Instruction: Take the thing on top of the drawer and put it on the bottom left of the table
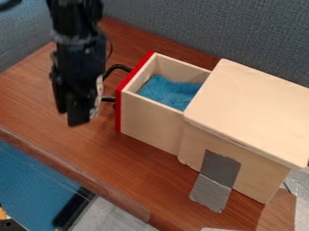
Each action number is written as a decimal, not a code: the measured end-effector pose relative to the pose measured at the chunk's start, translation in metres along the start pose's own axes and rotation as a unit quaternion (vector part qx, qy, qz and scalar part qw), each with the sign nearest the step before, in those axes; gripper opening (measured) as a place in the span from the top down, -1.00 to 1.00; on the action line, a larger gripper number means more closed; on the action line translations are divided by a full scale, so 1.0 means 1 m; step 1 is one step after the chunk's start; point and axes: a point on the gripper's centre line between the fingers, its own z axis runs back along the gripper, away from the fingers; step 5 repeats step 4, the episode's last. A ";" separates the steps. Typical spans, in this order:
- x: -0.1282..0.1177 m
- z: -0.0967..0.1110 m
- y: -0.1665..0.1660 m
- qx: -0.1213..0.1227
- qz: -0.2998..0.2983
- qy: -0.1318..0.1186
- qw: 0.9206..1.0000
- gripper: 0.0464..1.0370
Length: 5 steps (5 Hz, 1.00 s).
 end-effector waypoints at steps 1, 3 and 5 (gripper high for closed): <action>-0.007 -0.022 0.007 0.006 0.024 0.030 0.999 0.03; -0.003 -0.041 0.024 0.013 0.070 0.034 0.997 -0.95; -0.008 -0.033 0.025 0.012 0.075 0.020 0.997 -0.94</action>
